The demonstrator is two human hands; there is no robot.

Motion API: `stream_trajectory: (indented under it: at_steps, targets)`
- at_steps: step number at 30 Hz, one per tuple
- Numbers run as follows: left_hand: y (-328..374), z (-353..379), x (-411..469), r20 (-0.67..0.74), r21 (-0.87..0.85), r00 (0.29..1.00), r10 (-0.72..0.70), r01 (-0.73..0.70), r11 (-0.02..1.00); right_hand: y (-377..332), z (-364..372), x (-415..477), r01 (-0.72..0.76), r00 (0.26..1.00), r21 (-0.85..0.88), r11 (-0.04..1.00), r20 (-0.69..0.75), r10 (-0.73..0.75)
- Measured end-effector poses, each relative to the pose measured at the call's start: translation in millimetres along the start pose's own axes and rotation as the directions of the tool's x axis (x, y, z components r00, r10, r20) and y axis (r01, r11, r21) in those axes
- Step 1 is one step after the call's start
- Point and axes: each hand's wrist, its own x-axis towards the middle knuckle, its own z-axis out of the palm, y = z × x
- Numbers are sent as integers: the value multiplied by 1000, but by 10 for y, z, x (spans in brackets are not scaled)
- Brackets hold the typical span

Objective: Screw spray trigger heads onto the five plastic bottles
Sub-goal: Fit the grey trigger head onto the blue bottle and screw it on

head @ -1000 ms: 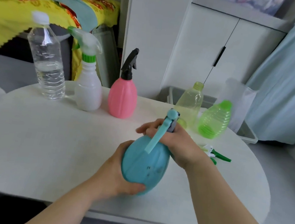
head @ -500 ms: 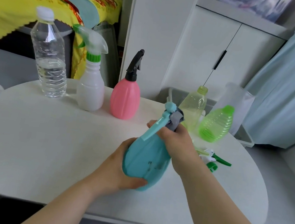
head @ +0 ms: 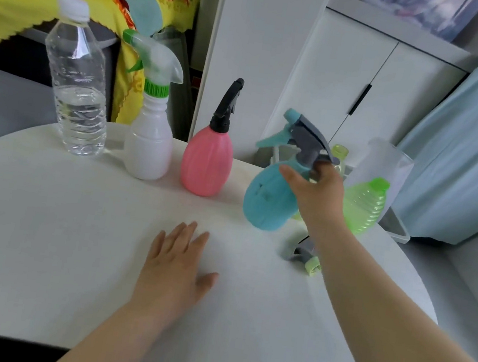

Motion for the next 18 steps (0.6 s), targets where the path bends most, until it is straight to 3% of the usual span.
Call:
stream_trajectory:
  at_steps: [6, 18]
  targets:
    - [7, 40, 34, 9, 88, 1000, 15, -16, 996, 22, 347, 333, -4, 999, -154, 988, -37, -1]
    - [8, 60, 62, -13, 71, 1000, 23, -22, 997, 169, 533, 591, -53, 988, -381, 923, -155, -7]
